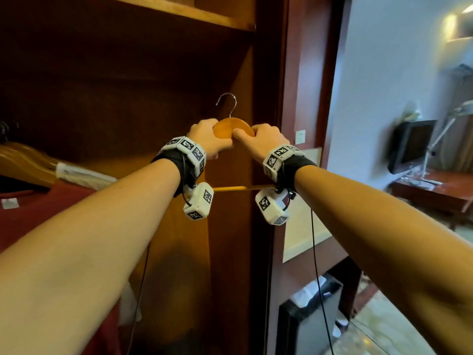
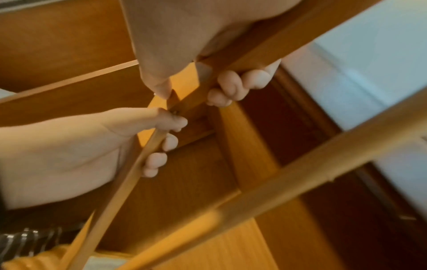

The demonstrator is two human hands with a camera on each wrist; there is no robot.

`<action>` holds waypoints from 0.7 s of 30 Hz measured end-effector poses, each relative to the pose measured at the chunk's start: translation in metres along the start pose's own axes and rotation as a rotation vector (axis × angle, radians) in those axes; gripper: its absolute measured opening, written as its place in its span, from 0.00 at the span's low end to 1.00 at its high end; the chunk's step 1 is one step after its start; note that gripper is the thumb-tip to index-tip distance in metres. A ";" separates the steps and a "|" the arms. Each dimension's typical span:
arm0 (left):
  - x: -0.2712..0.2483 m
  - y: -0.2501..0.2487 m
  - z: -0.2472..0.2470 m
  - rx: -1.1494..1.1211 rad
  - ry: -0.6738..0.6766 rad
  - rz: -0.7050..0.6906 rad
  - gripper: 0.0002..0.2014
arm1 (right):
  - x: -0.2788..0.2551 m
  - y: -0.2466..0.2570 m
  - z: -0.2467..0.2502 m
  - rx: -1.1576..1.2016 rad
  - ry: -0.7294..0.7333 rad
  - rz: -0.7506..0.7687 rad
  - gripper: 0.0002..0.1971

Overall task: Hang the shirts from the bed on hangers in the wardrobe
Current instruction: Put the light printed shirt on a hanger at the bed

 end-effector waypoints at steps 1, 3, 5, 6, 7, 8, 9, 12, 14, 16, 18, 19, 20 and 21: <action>0.001 -0.007 -0.013 -0.042 0.029 -0.012 0.15 | -0.003 -0.014 0.007 -0.013 -0.011 -0.011 0.24; 0.004 -0.019 -0.041 -0.113 0.091 -0.035 0.15 | -0.011 -0.040 0.022 -0.042 -0.032 -0.042 0.25; 0.007 -0.034 -0.067 -0.160 0.153 -0.064 0.14 | -0.019 -0.063 0.037 -0.089 -0.060 -0.079 0.26; 0.010 -0.044 -0.080 -0.193 0.176 -0.077 0.14 | -0.024 -0.072 0.048 -0.119 -0.077 -0.097 0.26; 0.011 -0.052 -0.089 -0.221 0.196 -0.086 0.15 | -0.028 -0.079 0.055 -0.151 -0.089 -0.113 0.26; 0.013 -0.063 -0.102 -0.255 0.222 -0.103 0.16 | -0.034 -0.088 0.066 -0.174 -0.105 -0.147 0.26; 0.014 -0.075 -0.113 -0.278 0.250 -0.124 0.16 | -0.038 -0.097 0.077 -0.195 -0.132 -0.166 0.26; 0.016 -0.110 -0.147 -0.374 0.317 -0.194 0.13 | -0.054 -0.118 0.112 -0.300 -0.168 -0.236 0.26; 0.014 -0.131 -0.166 -0.411 0.349 -0.232 0.13 | -0.064 -0.132 0.134 -0.352 -0.195 -0.281 0.28; 0.011 -0.152 -0.183 -0.466 0.409 -0.255 0.13 | -0.076 -0.142 0.152 -0.406 -0.206 -0.326 0.29; 0.009 -0.174 -0.198 -0.493 0.426 -0.298 0.15 | -0.085 -0.153 0.172 -0.421 -0.219 -0.349 0.30; 0.006 -0.185 -0.203 -0.506 0.443 -0.307 0.15 | -0.090 -0.158 0.183 -0.444 -0.239 -0.367 0.31; 0.001 -0.193 -0.210 -0.509 0.455 -0.311 0.15 | -0.096 -0.161 0.191 -0.466 -0.243 -0.396 0.31; -0.005 -0.198 -0.214 -0.487 0.441 -0.321 0.15 | -0.100 -0.166 0.196 -0.461 -0.253 -0.397 0.29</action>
Point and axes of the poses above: each hand's wrist, its own x-axis towards the middle knuckle, its own z-axis out of the back of the hand, y = z × x, the point moved 4 cm from there along x, towards the middle knuckle, and after that the axes turned 4 degrees about x, right-handed, at the moved point
